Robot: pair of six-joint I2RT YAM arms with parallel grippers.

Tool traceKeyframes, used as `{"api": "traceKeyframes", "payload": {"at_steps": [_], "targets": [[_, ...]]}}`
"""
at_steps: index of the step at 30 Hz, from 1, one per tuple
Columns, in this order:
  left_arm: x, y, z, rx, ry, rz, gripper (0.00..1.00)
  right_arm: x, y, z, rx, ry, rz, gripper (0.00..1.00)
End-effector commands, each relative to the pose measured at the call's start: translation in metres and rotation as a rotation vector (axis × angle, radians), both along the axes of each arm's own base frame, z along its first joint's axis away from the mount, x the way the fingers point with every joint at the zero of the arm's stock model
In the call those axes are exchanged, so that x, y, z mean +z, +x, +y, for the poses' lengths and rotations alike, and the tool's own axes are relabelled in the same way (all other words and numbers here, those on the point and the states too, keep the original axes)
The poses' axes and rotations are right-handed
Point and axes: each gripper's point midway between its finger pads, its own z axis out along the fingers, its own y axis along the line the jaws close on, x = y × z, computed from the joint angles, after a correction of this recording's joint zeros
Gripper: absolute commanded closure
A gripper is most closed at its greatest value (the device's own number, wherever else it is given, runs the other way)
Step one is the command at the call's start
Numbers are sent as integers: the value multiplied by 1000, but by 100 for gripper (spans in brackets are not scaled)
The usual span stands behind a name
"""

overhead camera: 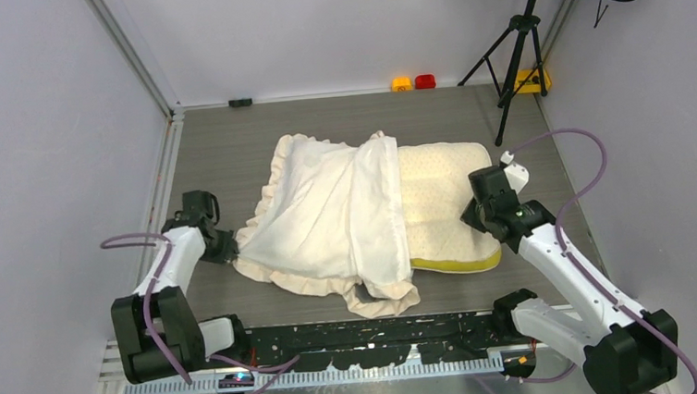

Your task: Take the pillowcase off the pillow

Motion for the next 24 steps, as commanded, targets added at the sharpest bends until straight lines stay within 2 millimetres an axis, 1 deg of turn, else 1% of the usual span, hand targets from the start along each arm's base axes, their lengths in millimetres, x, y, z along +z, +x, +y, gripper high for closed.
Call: {"api": "traceKeyframes", "payload": {"at_steps": [1, 2, 3, 6, 9, 12, 16, 19, 21, 23, 24], "targets": [[60, 20, 66, 40, 238, -65, 100, 52, 5, -62, -259, -171, -153, 100], [73, 21, 73, 30, 279, -77, 100, 61, 3, -74, -321, -206, -184, 100], [84, 23, 78, 32, 312, -98, 100, 69, 1, -82, -367, -220, -211, 100], [113, 32, 91, 57, 381, -171, 100, 90, -4, -98, -446, -250, -288, 100], [134, 33, 106, 89, 438, -193, 100, 110, -10, -112, -527, -279, -346, 100], [150, 30, 121, 127, 490, -185, 100, 126, -20, -127, -615, -317, -377, 100], [168, 23, 144, 197, 544, -180, 100, 138, -31, -140, -703, -337, -423, 100], [177, 18, 159, 256, 536, -185, 100, 145, -40, -149, -753, -355, -450, 100], [176, 16, 161, 276, 513, -171, 100, 148, -43, -152, -765, -368, -460, 100], [173, 24, 157, 262, 477, -194, 100, 148, -43, -151, -752, -375, -455, 96], [171, 30, 153, 246, 451, -221, 100, 147, -39, -148, -721, -373, -444, 94]]}}
